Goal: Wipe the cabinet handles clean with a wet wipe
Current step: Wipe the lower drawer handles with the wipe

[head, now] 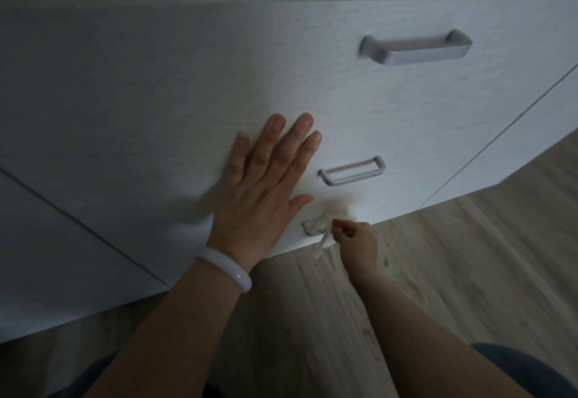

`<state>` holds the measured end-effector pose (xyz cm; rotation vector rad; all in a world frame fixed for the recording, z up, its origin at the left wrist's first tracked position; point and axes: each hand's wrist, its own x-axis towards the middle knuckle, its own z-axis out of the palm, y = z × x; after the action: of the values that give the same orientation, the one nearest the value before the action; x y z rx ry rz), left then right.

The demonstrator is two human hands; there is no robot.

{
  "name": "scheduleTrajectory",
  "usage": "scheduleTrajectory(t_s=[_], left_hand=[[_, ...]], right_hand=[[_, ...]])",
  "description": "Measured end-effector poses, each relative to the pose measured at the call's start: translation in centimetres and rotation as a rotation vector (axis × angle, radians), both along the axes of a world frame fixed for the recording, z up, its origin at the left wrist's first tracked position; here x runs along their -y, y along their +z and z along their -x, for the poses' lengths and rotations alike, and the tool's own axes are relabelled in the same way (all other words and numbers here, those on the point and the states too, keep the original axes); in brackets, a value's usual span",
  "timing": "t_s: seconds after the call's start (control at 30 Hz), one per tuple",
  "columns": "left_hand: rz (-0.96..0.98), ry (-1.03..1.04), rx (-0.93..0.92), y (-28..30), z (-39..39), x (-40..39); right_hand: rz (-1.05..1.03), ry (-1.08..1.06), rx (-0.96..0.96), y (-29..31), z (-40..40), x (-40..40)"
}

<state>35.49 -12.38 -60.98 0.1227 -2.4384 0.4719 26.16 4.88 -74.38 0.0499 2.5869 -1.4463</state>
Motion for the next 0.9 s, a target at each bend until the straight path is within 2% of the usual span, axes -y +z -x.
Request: scheduleTrajectory(t_s=[0.1, 0.2, 0.33, 0.4, 0.6, 0.77, 0.9], left_hand=[[-0.006, -0.001, 0.007, 0.1, -0.1, 0.0], [-0.015, -0.005, 0.009, 0.2, -0.2, -0.2], [-0.042, -0.017, 0.0, 0.3, -0.3, -0.4], [-0.046, -0.02, 0.005, 0.4, -0.4, -0.5], [-0.046, -0.027, 0.011, 0.5, -0.6, -0.4], [-0.051, -0.013, 0.011, 0.5, -0.5, -0.6], [-0.041, 0.001, 0.005, 0.3, -0.3, -0.6]], right_hand=[[0.05, -0.067, 0.004, -0.6, 0.4, -0.1], [0.195, -0.15, 0.059, -1.3, 0.3, 0.5], [0.132, -0.026, 0.069, -1.3, -2.1, 2.9], [0.175, -0.004, 0.089, -1.0, -3.0, 3.6], [0.281, -0.218, 0.123, -0.6, -0.4, 1.2], [0.144, 0.035, 0.115, -0.4, -2.5, 3.3], [0.14, -0.045, 0.099, -0.4, -1.7, 2.3]])
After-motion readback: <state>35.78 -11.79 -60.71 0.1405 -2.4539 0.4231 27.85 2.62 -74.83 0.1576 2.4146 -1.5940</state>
